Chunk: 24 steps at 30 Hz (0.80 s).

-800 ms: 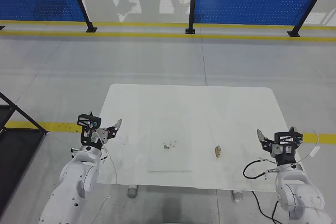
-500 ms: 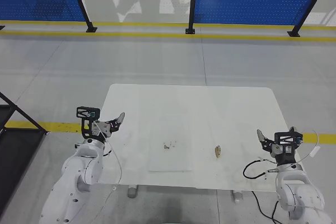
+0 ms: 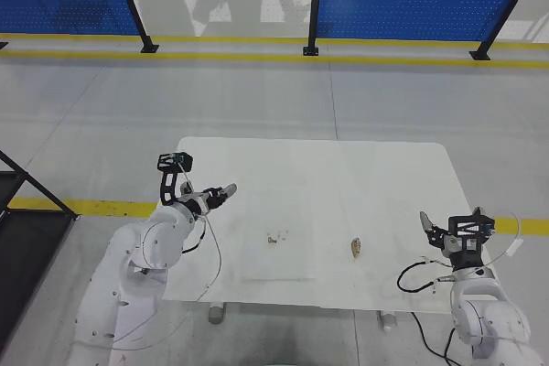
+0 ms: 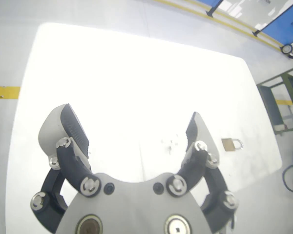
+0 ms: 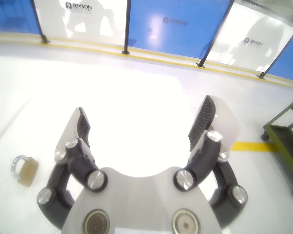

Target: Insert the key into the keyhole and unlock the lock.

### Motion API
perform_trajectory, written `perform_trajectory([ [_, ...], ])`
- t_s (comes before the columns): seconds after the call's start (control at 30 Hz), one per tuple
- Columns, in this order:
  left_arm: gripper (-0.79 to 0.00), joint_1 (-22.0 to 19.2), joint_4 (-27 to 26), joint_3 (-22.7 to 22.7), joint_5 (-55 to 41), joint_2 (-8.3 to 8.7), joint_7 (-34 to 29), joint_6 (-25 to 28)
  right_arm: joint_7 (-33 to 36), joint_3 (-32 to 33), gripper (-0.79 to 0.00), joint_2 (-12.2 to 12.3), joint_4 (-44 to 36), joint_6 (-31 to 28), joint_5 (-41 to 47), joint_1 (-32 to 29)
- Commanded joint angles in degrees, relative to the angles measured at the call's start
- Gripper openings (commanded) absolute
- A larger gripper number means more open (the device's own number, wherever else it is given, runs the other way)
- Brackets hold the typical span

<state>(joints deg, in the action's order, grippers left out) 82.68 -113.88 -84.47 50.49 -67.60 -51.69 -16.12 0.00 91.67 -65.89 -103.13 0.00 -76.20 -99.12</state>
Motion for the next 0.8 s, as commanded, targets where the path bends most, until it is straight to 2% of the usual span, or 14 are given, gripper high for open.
perform_trajectory([
  [0.0, 0.0, -1.1, 1.4, 0.1, -3.3, 0.02, -3.3, 1.5, 0.0, 0.0, 0.0, 0.0, 0.0, 0.0, 0.0, 0.0],
  [0.23, 0.0, -2.6, 8.1, -0.6, -17.7, -0.09, -7.3, 7.0, 0.0, 0.0, 0.0, 0.0, 0.0, 0.0, 0.0, 0.0],
  [0.47, 0.0, -4.8, 15.7, 2.2, -19.3, 0.13, -9.9, 11.3, 0.0, 0.0, 0.0, 0.0, 0.0, 0.0, 0.0, 0.0],
  [0.6, 0.0, -7.5, 20.4, 4.4, -20.4, 0.12, -10.9, 14.8, 0.0, 0.0, 0.0, 0.0, 0.0, 0.0, 0.0, 0.0],
  [0.77, 0.0, -11.4, 25.5, 8.3, -21.1, -0.26, -10.7, 16.2, 0.0, 0.0, 0.0, 0.0, 0.0, 0.0, 0.0, 0.0],
])
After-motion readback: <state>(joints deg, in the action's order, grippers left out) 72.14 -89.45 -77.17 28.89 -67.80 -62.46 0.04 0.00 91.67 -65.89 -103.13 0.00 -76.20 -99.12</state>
